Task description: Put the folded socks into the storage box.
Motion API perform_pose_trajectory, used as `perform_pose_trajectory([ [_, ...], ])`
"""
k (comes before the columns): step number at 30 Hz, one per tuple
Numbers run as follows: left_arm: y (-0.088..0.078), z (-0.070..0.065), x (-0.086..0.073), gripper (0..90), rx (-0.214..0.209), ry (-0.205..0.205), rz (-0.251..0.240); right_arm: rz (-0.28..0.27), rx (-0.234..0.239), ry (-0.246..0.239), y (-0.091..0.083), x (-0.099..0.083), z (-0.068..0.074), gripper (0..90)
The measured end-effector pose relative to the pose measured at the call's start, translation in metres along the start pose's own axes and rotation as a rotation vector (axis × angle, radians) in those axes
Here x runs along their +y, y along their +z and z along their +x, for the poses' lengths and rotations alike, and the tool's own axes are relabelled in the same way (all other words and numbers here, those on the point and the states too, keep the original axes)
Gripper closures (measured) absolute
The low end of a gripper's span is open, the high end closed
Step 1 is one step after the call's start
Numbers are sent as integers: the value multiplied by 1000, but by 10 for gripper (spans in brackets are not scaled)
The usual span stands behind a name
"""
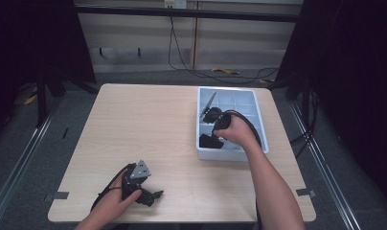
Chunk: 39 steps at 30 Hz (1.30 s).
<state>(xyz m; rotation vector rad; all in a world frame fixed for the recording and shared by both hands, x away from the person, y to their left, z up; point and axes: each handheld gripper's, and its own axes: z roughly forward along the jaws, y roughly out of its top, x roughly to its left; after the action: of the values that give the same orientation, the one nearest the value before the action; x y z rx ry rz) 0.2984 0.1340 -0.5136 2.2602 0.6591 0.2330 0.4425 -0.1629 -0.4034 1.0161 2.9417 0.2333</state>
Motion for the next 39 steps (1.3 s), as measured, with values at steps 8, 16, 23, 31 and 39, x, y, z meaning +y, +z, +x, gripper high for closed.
perform_pose_trajectory([
  [8, 0, 0, 0, 0, 4, 0, 0, 29, -3, -19, 13, 3, 7, 900],
  [16, 0, 0, 0, 0, 4, 1, -1, 30, -12, -6, 21, 2, 9, 900],
  [23, 0, 0, 0, 0, 4, 3, -2, -2, -11, 0, 16, -3, 8, 868],
  [31, 0, 0, 0, 0, -7, -3, -3, -52, -31, 18, -5, -10, 7, 708],
  [39, 0, 0, -1, 0, -6, -1, -4, -81, -22, 47, -15, -16, 8, 569],
])
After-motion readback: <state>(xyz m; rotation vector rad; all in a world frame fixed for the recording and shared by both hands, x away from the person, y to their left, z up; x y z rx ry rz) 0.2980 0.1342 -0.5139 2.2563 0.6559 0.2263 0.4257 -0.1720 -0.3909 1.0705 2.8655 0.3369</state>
